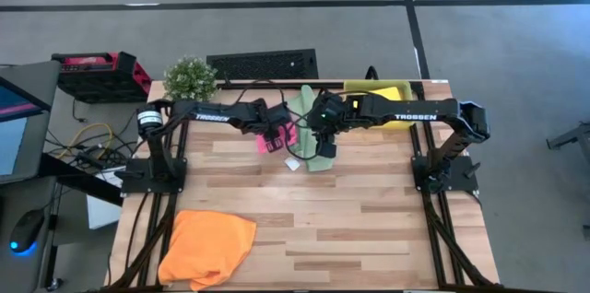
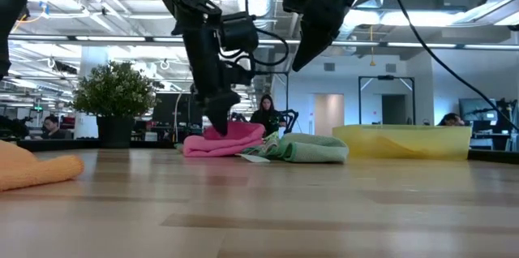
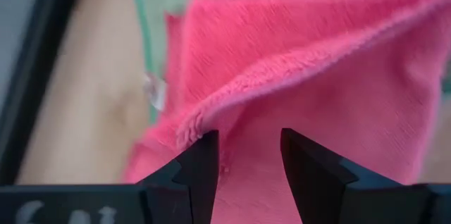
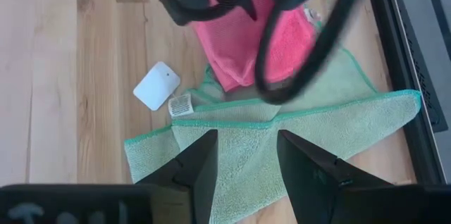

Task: Fold microfiber towels
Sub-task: Fold the pink towel, then put the pink towel into the bin

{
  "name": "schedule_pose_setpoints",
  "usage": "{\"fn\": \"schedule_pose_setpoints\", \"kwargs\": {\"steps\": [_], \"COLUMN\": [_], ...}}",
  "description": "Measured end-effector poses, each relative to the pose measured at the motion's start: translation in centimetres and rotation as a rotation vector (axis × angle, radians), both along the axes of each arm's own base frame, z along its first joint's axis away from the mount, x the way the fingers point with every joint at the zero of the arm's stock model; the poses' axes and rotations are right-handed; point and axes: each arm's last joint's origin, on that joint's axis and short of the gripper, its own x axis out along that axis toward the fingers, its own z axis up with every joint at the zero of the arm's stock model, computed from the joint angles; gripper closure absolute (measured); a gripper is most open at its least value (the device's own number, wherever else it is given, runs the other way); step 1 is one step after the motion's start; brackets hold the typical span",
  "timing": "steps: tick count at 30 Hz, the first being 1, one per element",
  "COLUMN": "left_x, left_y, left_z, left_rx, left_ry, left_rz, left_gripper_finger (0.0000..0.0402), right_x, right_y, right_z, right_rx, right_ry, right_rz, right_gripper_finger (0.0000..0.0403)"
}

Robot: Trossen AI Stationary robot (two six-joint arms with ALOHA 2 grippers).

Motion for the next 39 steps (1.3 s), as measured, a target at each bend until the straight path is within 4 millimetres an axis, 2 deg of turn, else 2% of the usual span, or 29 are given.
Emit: {"fn": "schedule_pose_setpoints", "kwargs": {"steps": [8,12,18,23,29,33,39], "left_x": [0.7,1.1,1.3,0.0,-2.2,-4.1,-6.8], "left_y": [1.4,1.8,1.3,-1.1,-5.4,-8.0,-11.0], "left_z": [0.6,1.1,1.7,3.3,5.4,6.7,8.2], "left_rx": [0.118,0.231,0.253,0.166,0.142,0.125,0.075], "left_ry": [-0.058,-0.068,-0.088,-0.059,-0.043,-0.108,-0.206], "left_rz": [-0.058,-0.049,-0.054,-0.054,-0.063,-0.029,0.030], "left_gripper_finger": [0.0256,0.0256,0.0256,0.0256,0.0256,0.0256,0.0256], "right_x": [0.0,0.0,0.0,-0.1,0.2,2.0,5.8], "right_y": [-0.2,-0.2,-0.2,0.0,1.4,2.3,3.5], "right_z": [0.0,0.0,0.0,-0.3,-2.5,-4.0,-8.1], "right_rx": [-0.001,-0.001,-0.004,-0.041,-0.124,-0.208,-0.273], "right_ry": [-0.002,-0.002,0.000,0.023,0.043,-0.060,-0.133], "right_rz": [-0.006,-0.005,0.000,0.080,0.254,0.353,0.434], "right_gripper_finger": [0.0232,0.0232,0.0232,0.0232,0.0232,0.0232,0.0232]}}
